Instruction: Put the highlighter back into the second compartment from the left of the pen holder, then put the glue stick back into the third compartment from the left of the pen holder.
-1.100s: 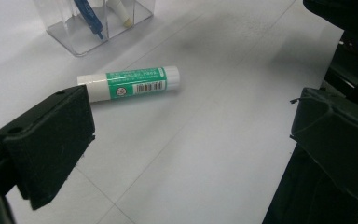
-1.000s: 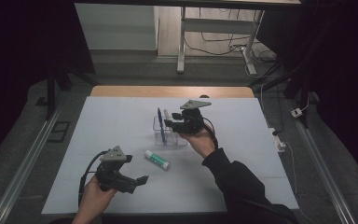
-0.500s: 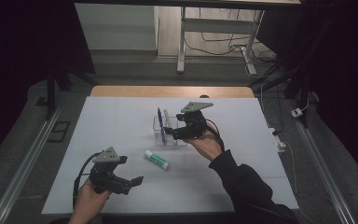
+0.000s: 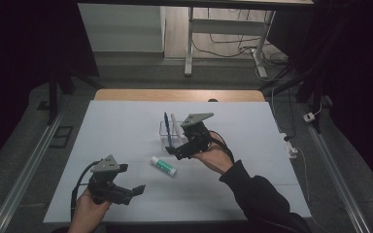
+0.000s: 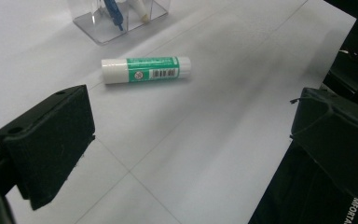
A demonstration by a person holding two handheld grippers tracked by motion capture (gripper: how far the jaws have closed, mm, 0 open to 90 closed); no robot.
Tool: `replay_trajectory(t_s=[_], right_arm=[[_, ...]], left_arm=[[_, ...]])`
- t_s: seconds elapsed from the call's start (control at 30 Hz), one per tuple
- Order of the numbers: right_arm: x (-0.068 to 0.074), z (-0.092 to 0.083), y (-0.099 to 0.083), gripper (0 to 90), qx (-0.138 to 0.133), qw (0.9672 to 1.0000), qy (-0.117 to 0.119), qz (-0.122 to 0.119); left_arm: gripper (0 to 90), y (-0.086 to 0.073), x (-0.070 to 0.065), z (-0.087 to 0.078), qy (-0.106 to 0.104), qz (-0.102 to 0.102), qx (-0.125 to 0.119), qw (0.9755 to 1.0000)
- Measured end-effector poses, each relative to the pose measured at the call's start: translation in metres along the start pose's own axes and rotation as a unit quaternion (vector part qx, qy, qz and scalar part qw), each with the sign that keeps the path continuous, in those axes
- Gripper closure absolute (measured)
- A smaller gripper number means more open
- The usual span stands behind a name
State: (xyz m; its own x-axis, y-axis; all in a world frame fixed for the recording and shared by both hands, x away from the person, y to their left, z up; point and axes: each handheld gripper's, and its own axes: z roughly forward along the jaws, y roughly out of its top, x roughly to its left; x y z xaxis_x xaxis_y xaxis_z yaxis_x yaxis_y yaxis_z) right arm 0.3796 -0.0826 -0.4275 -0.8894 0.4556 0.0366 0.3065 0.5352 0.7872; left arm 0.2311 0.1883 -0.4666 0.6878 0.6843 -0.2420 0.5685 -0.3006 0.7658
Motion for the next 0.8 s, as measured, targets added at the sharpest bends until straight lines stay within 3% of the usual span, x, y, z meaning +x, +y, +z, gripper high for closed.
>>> replay_trajectory(t_s=[0.43, 0.8], right_arm=[[0.015, 0.013, -0.004, 0.0, 0.034, 0.9992, 0.019, -0.013], [0.026, 0.034, -0.006, 0.0, 0.067, 0.9965, 0.041, -0.030]], left_arm=[[0.0, -0.012, 0.000, -0.011, 0.005, -0.011, 0.002, 0.9999], [0.0, -0.024, 0.001, -0.021, 0.012, -0.022, 0.004, 0.9997]])
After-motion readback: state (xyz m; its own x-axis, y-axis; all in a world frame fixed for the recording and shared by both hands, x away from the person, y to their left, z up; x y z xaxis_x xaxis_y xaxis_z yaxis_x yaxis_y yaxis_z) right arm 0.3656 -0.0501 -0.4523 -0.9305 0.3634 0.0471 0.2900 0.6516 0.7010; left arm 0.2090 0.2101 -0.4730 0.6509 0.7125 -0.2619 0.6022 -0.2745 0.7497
